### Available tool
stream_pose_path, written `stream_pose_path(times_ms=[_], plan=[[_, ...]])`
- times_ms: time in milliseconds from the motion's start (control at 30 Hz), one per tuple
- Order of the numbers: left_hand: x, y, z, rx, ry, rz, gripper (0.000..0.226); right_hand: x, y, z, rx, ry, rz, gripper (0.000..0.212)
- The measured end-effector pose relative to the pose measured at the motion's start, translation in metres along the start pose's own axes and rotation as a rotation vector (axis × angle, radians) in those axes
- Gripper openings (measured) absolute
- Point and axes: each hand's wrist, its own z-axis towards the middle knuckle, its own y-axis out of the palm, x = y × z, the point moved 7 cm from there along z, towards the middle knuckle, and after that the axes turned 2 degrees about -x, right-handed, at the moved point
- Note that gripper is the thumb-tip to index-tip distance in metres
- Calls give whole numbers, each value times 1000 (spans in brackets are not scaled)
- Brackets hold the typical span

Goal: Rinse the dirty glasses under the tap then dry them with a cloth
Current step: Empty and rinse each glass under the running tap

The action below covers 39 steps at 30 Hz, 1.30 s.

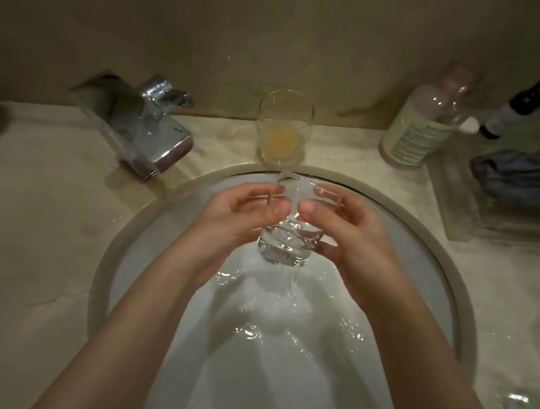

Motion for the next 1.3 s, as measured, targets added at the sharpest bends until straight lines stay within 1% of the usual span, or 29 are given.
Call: stream_pose_path(times_ms=[67,133,200,233,267,300,333,367,433,467,500,633,800,867,1033,1167,1233,1300], plan=[[11,7,4,-19,42,64,47,-11,-9,4,73,-50,-27,67],[22,8,11,30,65,128,47,-22,-19,7,154,-115,-64,74],[31,3,20,147,109,176,41,-34,-27,11,231,-193,-95,68],[35,-2,25,232,143,184,37,-40,-31,13,261,-226,-118,66],[39,-8,29,328,182,203,40,-45,-34,15,288,-255,-149,65],[42,-14,33,415,223,241,48,-49,-38,18,316,-279,-186,65],[45,-17,38,468,253,284,60,-54,-42,21,342,-299,-221,65],[47,-17,44,489,267,323,74,-58,-45,25,366,-315,-251,64],[49,-12,58,473,270,355,99,-65,-49,33,399,-337,-292,62],[49,-10,65,455,274,347,108,-67,-51,37,409,-345,-314,62],[51,-7,71,439,285,333,112,-69,-52,41,420,-351,-342,63],[52,-3,86,404,309,350,104,-69,-52,56,447,-361,-427,69],[52,-7,91,458,329,333,92,-65,-48,68,453,-361,-405,77],[52,-9,87,481,348,330,91,-66,-47,72,454,-372,-409,76],[43,-16,58,523,366,267,83,-71,-41,79,452,-399,-466,77],[30,-25,30,476,357,218,82,-71,-38,86,447,-413,-544,79],[24,-33,19,474,336,209,82,-71,-34,86,435,-417,-589,84],[18,-41,9,477,311,189,76,-78,-23,74,460,-487,-655,84]])
